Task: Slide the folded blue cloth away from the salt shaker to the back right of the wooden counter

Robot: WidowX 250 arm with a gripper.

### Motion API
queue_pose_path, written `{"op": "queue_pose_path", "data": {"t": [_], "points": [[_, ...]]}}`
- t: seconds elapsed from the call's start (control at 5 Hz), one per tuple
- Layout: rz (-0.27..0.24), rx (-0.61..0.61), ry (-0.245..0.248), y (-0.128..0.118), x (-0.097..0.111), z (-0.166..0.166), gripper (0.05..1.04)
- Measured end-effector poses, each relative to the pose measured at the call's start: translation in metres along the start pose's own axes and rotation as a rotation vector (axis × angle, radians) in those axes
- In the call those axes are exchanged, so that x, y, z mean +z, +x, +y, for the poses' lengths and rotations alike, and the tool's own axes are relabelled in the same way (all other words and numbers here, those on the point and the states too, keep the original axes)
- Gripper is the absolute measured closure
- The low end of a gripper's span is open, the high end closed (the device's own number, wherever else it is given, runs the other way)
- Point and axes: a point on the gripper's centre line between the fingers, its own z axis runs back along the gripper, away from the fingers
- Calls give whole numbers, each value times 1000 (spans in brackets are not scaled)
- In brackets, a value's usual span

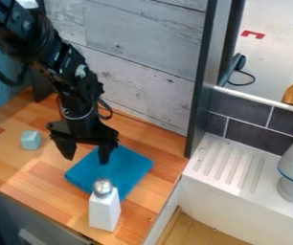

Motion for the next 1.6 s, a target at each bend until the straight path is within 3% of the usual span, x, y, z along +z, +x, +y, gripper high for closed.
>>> {"op": "queue_pose_path", "data": {"t": [0.2,0.4,0.6,1.6], "points": [[30,10,5,-5,-18,-2,80],[44,5,19,4,-35,-25,80],[45,-14,24,6,-40,-32,81],[11,52,39,81,-58,-63,82]]}}
